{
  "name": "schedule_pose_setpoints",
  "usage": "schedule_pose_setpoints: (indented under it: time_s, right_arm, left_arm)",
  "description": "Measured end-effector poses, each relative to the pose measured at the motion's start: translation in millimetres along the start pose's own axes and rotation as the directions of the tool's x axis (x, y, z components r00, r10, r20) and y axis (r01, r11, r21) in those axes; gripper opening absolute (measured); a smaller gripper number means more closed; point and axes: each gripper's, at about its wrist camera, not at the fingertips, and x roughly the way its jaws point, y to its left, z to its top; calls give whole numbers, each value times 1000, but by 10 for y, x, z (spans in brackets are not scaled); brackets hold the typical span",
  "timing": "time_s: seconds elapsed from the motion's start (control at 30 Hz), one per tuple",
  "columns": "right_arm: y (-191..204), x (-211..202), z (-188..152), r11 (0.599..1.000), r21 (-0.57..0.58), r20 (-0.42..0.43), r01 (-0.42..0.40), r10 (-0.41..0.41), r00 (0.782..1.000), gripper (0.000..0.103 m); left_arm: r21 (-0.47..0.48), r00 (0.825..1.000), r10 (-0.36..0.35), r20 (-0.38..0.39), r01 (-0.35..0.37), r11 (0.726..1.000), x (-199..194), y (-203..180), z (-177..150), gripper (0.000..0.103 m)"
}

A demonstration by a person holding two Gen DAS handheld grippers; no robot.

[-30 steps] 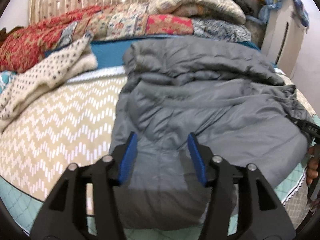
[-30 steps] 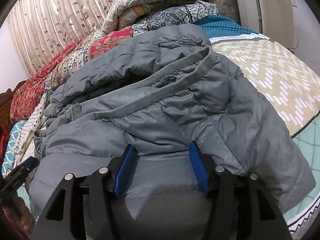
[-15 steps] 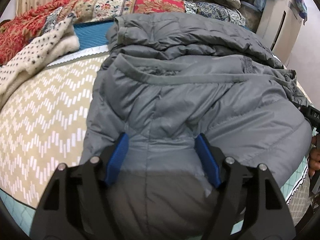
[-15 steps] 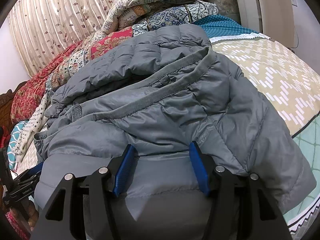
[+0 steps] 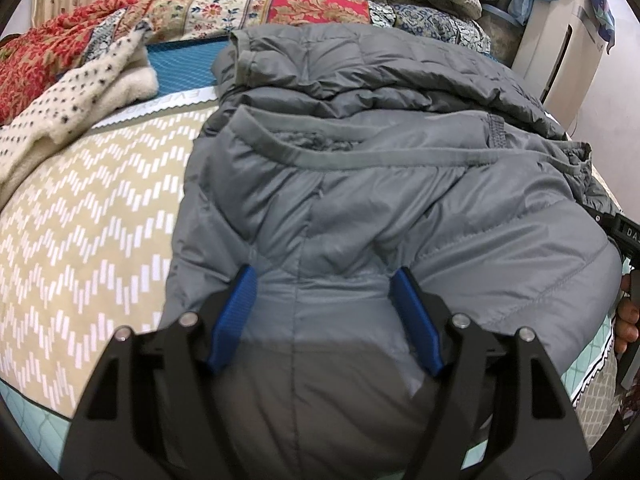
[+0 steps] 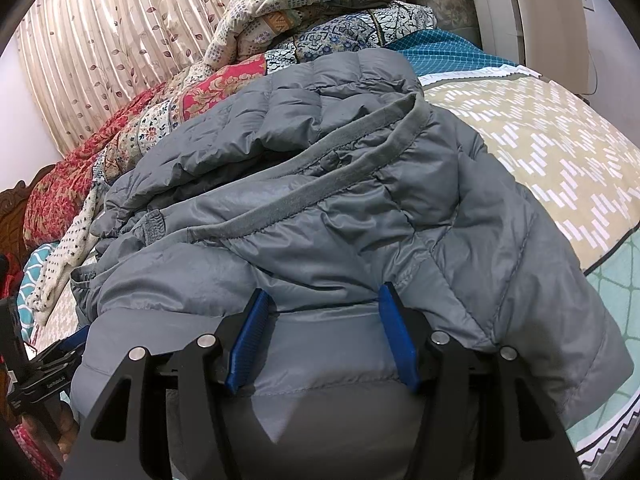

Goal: Fold large clothes

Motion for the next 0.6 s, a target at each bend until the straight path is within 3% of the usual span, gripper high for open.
schedule_pose_setpoints:
  time_s: [0.6]
  right_arm:
    - [0, -3, 1, 1000, 2, 0, -3, 3, 1000, 0]
  left_arm:
    - [-6, 1000, -9, -2, 9, 1000, 24, 25, -1, 70]
